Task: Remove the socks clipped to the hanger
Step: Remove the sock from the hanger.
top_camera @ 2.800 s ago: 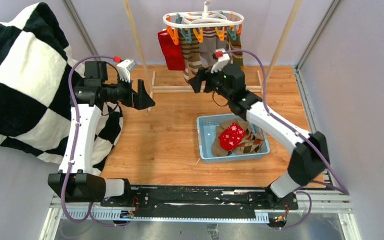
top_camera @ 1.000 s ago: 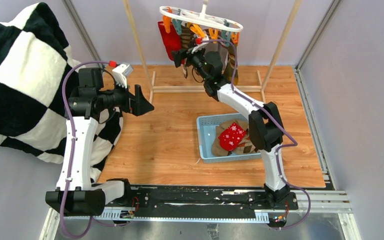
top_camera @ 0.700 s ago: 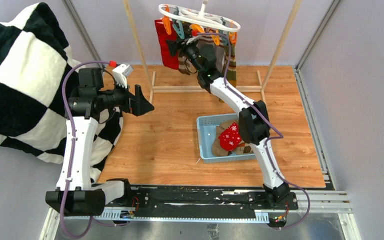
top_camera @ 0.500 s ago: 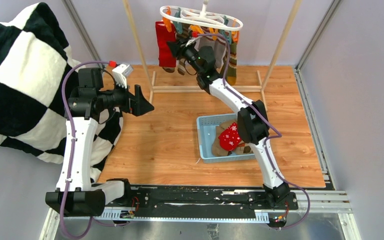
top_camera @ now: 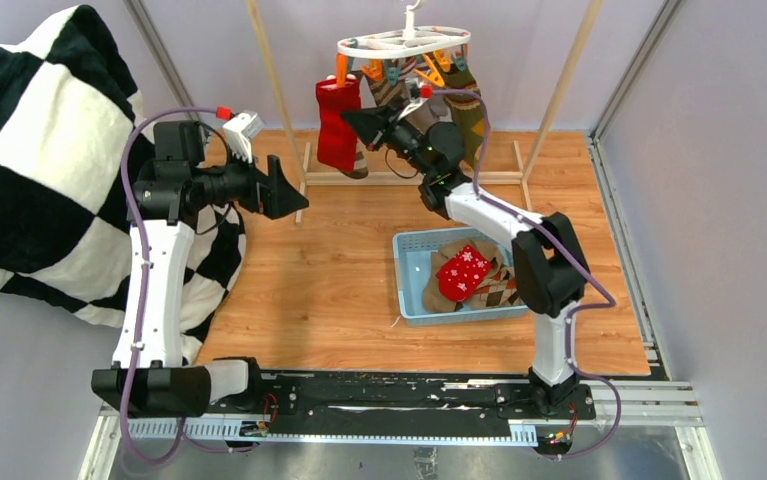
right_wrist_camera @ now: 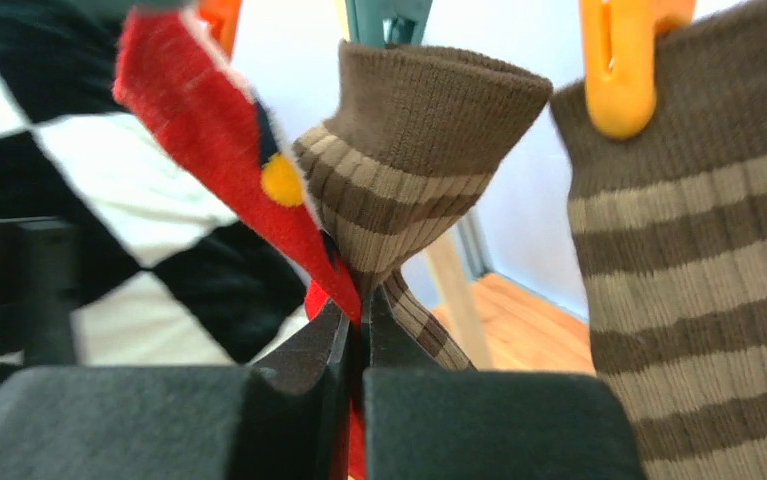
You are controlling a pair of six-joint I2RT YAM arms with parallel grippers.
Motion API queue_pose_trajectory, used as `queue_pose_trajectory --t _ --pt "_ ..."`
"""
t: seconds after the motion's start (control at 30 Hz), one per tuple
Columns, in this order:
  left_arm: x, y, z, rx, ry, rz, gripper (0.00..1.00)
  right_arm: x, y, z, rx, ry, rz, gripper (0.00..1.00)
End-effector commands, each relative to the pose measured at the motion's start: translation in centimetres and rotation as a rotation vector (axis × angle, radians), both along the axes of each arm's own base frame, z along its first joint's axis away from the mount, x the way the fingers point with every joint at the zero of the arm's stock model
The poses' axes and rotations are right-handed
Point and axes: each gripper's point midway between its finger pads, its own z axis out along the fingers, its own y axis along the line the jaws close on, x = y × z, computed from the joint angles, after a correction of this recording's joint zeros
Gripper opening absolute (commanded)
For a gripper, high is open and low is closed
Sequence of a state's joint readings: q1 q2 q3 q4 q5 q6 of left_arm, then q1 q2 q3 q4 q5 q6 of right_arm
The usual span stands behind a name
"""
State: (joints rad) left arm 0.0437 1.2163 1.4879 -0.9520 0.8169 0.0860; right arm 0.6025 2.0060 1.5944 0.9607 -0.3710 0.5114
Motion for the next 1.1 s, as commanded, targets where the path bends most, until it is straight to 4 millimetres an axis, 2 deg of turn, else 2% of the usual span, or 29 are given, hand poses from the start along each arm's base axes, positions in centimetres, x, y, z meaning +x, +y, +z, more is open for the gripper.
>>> queue_pose_trajectory --t 0.0,0.2,0.23,0.33,0.5,0.73,0.9,1.07 --pt "1.1 -0.7 2.2 -0.058 -0.009 -0.031 0.96 -6.2 -1.3 5.0 0.112 -0.057 0.14 0.03" --pt "1.6 -2.5 4.5 -0.1 -0.04 -0.111 0.97 -10.9 -3.2 4.6 0.092 -0.014 0.208 0.05" --pt "0.9 -3.7 4.7 -0.104 -0.046 -0.16 0.97 -11.5 -3.4 4.5 0.083 -0.001 0.219 0.05" --pt "-0.4 -5.6 5.0 -0.098 -0.072 -0.243 0.97 -13.3 -3.9 4.2 0.063 0.035 0.253 0.05" --pt "-1.4 -7.0 4.7 -0.096 -0.067 -0.298 0.98 -15.8 -4.4 4.3 0.042 0.078 0.296 0.09" --pt "-1.0 -8.2 5.7 -0.102 -0.087 -0.339 0.96 -17.6 -4.4 5.2 0.027 0.16 0.379 0.13" --pt "-0.8 -9.7 6.0 -0.115 -0.083 -0.379 0.88 -18.1 -4.8 5.4 0.01 0.173 0.373 0.15" --pt "-0.1 -10.5 4.9 -0.114 -0.051 -0.4 0.79 -18.4 -4.9 5.7 -0.002 0.179 0.374 0.17"
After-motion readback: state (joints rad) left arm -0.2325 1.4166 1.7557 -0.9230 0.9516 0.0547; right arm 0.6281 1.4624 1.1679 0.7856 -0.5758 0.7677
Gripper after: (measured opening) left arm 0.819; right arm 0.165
